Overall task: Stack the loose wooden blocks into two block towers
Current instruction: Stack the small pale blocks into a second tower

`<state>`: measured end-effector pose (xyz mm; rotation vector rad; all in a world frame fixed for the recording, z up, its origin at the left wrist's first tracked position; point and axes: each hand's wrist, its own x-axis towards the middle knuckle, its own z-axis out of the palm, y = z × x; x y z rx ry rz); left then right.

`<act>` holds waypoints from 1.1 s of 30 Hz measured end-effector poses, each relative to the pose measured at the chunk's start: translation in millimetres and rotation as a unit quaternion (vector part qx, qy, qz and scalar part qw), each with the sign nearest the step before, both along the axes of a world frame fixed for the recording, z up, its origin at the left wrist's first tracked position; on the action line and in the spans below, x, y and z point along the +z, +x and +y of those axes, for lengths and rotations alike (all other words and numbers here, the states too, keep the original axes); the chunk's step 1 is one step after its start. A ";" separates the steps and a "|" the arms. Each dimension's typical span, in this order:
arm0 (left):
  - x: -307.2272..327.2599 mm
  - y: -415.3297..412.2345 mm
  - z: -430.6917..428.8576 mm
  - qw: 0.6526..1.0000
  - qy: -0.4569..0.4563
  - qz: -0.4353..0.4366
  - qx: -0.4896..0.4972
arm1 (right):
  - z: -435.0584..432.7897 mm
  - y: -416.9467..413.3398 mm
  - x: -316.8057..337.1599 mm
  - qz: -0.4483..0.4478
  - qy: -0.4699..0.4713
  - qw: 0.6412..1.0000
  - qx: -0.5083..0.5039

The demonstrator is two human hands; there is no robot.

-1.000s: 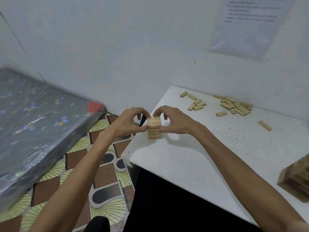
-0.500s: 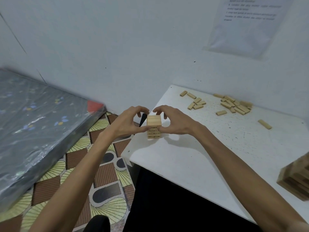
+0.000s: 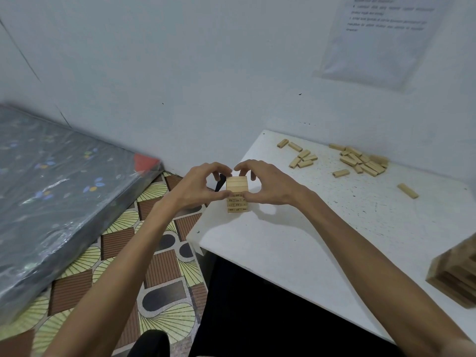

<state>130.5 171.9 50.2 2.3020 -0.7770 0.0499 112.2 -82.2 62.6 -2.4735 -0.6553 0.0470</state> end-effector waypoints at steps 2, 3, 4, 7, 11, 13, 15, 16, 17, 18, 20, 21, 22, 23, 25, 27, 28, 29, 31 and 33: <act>0.3 0.2 0.1 1.000 0.000 0.005 0.001 | -0.1 0.0 -0.6 0.000 -0.002 1.000 -0.001; 0.1 0.3 0.0 1.000 0.000 0.006 0.002 | -0.5 0.0 -1.0 0.002 -0.001 1.000 -0.002; 0.0 0.4 -0.1 1.000 -0.001 0.007 0.001 | -0.8 0.1 -1.4 0.003 0.000 1.000 -0.003; -1.2 -0.7 0.1 1.000 0.002 0.008 0.001 | -1.5 0.0 -1.8 0.007 0.000 1.000 -0.004; -3.5 -2.4 1.8 1.000 0.008 0.015 0.006 | -3.3 0.1 -3.7 0.014 -0.010 1.000 0.000; -4.4 -2.2 2.2 1.000 0.013 0.019 0.010 | -4.1 0.9 -4.1 0.015 -0.017 1.000 0.000; -4.8 -2.1 1.7 1.000 0.012 0.021 0.013 | -4.2 1.3 -3.8 0.012 -0.022 1.000 -0.003; -4.9 -1.9 1.3 1.000 0.010 0.021 0.014 | -4.1 1.4 -3.5 0.011 -0.024 1.000 -0.005; -5.2 -2.1 0.7 1.000 0.009 0.021 0.015 | -3.9 1.5 -3.4 0.011 -0.026 1.000 -0.006; -5.5 -1.9 0.3 1.000 0.009 0.021 0.015 | -3.7 1.6 -3.5 0.011 -0.028 1.000 -0.005; -6.2 -1.6 -0.3 1.000 0.008 0.019 0.015 | -3.4 1.7 -4.1 0.014 -0.029 0.999 -0.004; -6.4 -1.4 -0.4 1.000 0.008 0.019 0.016 | -3.5 1.8 -4.1 0.017 -0.028 0.999 -0.005; -6.6 -1.4 -0.5 1.000 0.009 0.020 0.017 | -3.6 2.1 -4.1 0.017 -0.026 0.999 -0.006; -6.8 -1.2 -0.5 1.000 0.010 0.021 0.017 | -3.8 2.3 -4.0 0.016 -0.026 1.000 -0.006; -7.3 -1.0 -0.5 0.999 0.010 0.025 0.018 | -3.3 2.1 -3.8 0.013 -0.027 1.000 -0.005; -7.4 -0.9 -0.6 0.999 0.013 0.027 0.017 | -2.8 1.8 -3.4 0.012 -0.027 1.000 -0.004; -7.5 -0.7 -0.6 0.999 0.014 0.028 0.017 | -2.7 1.4 -3.1 0.013 -0.028 1.000 -0.004; -7.7 -0.5 -0.7 0.999 0.015 0.029 0.018 | -2.7 1.1 -2.9 0.013 -0.029 0.999 -0.005; -8.1 -0.4 -0.7 0.999 0.016 0.030 0.019 | -3.0 0.2 -2.4 0.015 -0.030 0.999 -0.006; -7.7 -0.8 -0.8 0.999 0.016 0.033 0.017 | -3.1 -0.9 -2.4 0.020 -0.025 0.999 -0.006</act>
